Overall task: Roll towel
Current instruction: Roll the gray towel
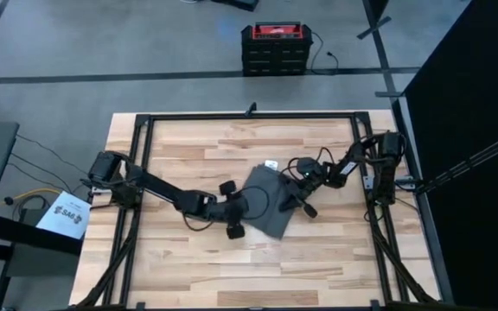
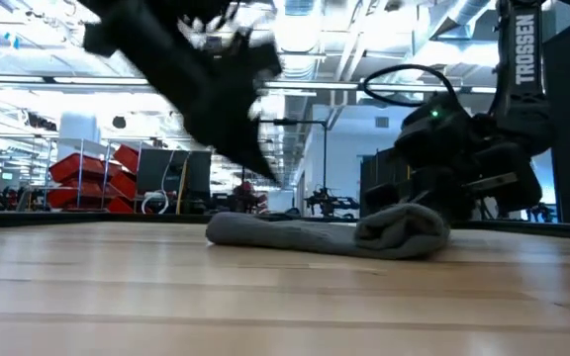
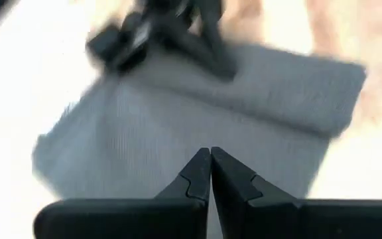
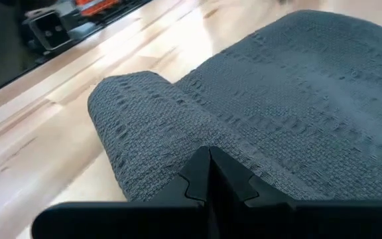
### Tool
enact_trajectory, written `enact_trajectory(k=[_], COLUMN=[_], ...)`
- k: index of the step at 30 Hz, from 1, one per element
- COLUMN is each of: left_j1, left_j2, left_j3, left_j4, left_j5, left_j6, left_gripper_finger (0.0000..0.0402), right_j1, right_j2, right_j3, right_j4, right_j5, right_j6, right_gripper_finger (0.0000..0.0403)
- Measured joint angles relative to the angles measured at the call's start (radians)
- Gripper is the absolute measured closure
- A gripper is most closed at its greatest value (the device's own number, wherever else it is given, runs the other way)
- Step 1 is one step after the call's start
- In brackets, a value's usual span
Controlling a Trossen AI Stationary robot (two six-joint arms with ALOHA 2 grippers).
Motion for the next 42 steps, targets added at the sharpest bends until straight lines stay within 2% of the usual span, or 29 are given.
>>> enact_trajectory(k=[3,9,17,21,25,29,32,35,38,42], left_j1=[0.022,0.072,0.109,0.117,0.118,0.12,0.121,0.125,0.132,0.145], left_j2=[0.054,0.206,0.362,0.359,0.359,0.359,0.359,0.359,0.359,0.359], left_j3=[0.009,0.084,0.194,0.195,0.185,0.184,0.183,0.183,0.183,0.182], left_j4=[0.15,0.362,0.372,0.322,0.326,0.324,0.322,0.32,0.322,0.324], left_j5=[0.096,0.29,0.463,0.476,0.47,0.468,0.48,0.486,0.486,0.475], left_j6=[0.129,0.275,0.312,0.31,0.31,0.313,0.317,0.309,0.288,0.253], left_gripper_finger=[0.0401,0.0402,0.0402,0.0401,0.0402,0.0402,0.0402,0.0402,0.0402,0.0402], right_j1=[0.011,-0.005,-0.006,-0.007,-0.006,-0.003,0.009,0.026,0.047,0.08], right_j2=[0.001,0.001,0.0,-0.007,-0.09,-0.258,-0.429,-0.595,-0.687,-0.683], right_j3=[0.005,0.007,0.008,0.008,0.006,0.002,0.001,0.004,-0.003,-0.016], right_j4=[-0.01,-0.022,-0.023,-0.024,-0.118,-0.34,-0.532,-0.685,-0.713,-0.707], right_j5=[-0.007,-0.012,0.012,0.032,0.091,0.197,0.337,0.522,0.674,0.839], right_j6=[-0.016,-0.026,-0.019,-0.006,0.006,-0.029,-0.066,-0.052,0.025,0.141], right_gripper_finger=[0.0403,0.0403,0.0403,0.0403,0.0403,0.0403,0.0403,0.0403,0.0403,0.0403])
